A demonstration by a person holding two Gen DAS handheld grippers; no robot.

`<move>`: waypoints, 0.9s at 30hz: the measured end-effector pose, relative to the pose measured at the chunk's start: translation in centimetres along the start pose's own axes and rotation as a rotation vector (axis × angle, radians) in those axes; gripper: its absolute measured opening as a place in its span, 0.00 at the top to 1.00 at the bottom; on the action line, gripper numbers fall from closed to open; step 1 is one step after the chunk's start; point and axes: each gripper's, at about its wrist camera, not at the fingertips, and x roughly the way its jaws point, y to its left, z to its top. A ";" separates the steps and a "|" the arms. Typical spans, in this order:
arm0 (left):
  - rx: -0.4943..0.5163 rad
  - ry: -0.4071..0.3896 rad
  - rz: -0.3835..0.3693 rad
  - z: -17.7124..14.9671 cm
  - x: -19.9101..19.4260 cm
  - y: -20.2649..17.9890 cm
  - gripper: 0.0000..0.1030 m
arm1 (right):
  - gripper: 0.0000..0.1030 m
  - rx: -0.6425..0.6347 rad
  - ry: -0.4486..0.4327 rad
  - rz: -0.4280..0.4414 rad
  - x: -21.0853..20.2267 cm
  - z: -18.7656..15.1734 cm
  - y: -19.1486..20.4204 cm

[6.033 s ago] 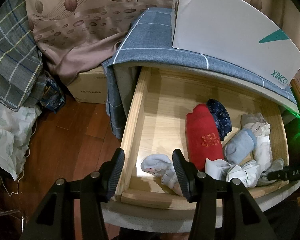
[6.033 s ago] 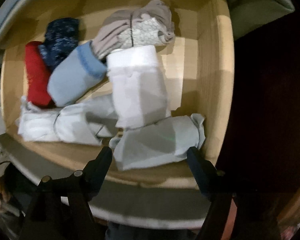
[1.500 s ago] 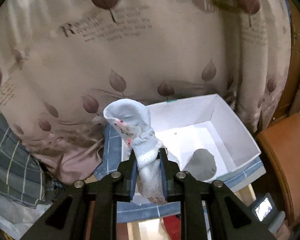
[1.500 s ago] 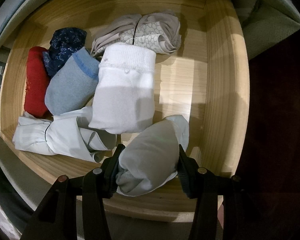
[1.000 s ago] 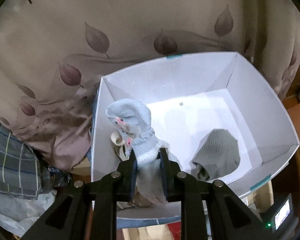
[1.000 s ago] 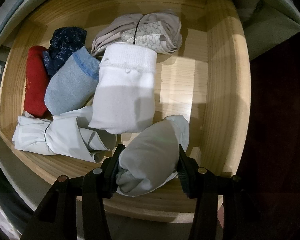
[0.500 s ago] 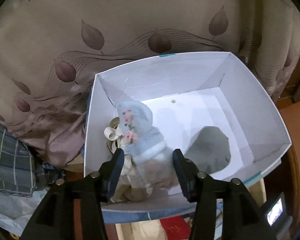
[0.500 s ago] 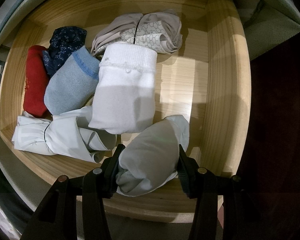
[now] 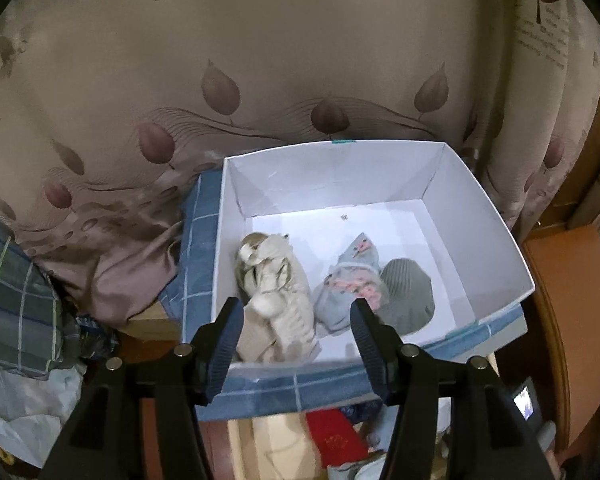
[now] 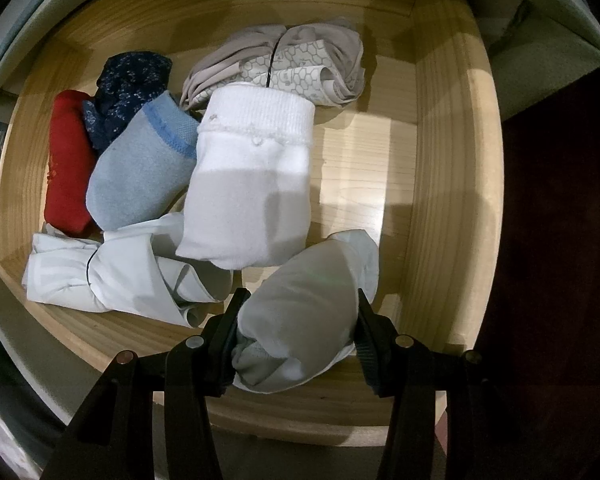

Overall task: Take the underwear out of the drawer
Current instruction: 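Move the left tool back over the open drawer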

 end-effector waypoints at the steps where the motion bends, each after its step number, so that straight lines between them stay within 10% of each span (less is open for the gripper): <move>1: 0.005 0.001 0.006 -0.4 -0.3 0.2 0.45 | 0.55 0.000 0.000 -0.001 0.0 0.0 0.1; 27: -0.101 0.167 0.153 -20.5 4.8 2.1 0.45 | 0.56 -0.002 -0.018 -0.055 -0.3 -0.2 1.8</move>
